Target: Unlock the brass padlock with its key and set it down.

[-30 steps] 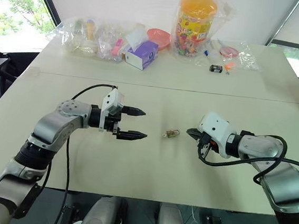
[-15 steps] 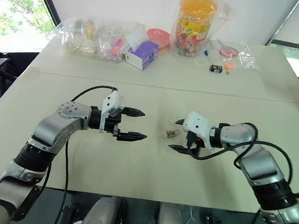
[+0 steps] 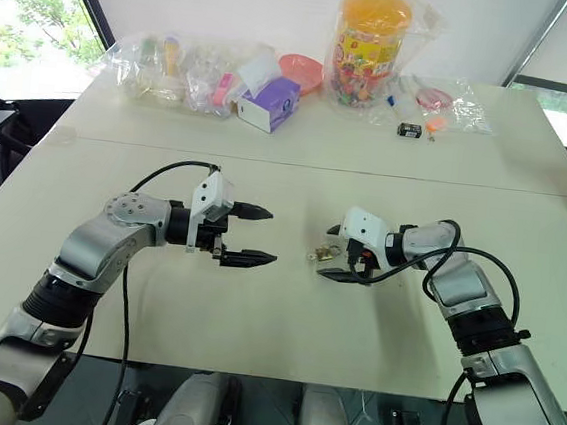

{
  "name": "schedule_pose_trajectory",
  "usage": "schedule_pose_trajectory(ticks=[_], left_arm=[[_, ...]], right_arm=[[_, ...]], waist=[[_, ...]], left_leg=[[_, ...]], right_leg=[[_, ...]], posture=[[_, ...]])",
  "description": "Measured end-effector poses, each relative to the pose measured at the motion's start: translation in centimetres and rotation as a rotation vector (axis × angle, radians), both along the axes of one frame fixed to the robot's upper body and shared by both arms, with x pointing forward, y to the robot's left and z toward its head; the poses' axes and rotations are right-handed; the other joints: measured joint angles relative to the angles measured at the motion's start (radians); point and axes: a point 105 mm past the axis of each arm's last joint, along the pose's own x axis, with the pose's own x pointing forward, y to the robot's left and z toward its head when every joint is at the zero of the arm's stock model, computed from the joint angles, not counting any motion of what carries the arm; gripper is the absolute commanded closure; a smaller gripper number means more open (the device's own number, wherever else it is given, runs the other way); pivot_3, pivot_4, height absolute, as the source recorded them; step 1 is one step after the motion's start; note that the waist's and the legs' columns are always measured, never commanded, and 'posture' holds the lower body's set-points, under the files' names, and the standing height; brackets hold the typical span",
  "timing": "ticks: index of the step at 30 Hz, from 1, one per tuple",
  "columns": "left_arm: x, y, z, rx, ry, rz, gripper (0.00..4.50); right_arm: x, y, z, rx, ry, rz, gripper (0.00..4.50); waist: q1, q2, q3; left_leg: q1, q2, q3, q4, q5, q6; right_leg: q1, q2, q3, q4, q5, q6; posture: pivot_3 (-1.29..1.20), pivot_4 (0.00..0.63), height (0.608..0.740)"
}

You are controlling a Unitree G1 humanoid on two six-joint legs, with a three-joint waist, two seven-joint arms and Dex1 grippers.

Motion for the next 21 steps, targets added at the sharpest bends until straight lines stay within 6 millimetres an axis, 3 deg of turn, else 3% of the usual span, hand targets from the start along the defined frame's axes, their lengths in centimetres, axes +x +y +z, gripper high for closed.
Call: schedule_pose_trajectory(ticks=[4, 9, 17, 21], left_arm=[[-0.1, 0.2, -0.2, 0.005, 0.004, 0.009, 0.00], [-0.2, 0.7, -0.5, 0.022, 0.005, 0.026, 0.00], [-0.2, 0.8, -0.5, 0.008, 0.040, 0.018, 0.00], [0.5, 0.6, 0.0, -0.028, 0.079, 0.013, 0.00]], right_arm=[[0.1, 0.4, -0.2, 0.006, 0.001, 0.031, 1.30], [0.1, 0.7, -0.5, 0.005, 0.000, 0.064, 3.80], [-0.1, 0.4, -0.2, -0.018, -0.098, 0.033, 3.80], [-0.1, 0.2, 1.5, -0.060, -0.378, -0.017, 3.80]], waist=[[-0.011, 0.000, 0.000], [-0.016, 0.000, 0.000], [-0.013, 0.000, 0.000], [-0.010, 0.001, 0.000]], left_leg=[[0.000, 0.000, 0.000, 0.000, 0.000, 0.000], [0.002, 0.000, 0.000, 0.000, 0.000, 0.000], [0.001, 0.000, 0.000, 0.000, 0.000, -0.001], [-0.001, -0.001, 0.000, 0.000, 0.000, -0.001]], right_leg=[[0.000, 0.000, 0.000, 0.001, 0.000, 0.000], [0.001, -0.001, 0.000, 0.001, 0.000, 0.000], [0.001, -0.002, 0.000, 0.001, 0.000, 0.000], [-0.001, -0.002, 0.000, 0.001, 0.000, 0.000]], posture=[[0.00, 0.150, 0.740], [0.00, 0.150, 0.740], [0.00, 0.150, 0.740], [0.00, 0.150, 0.740]])
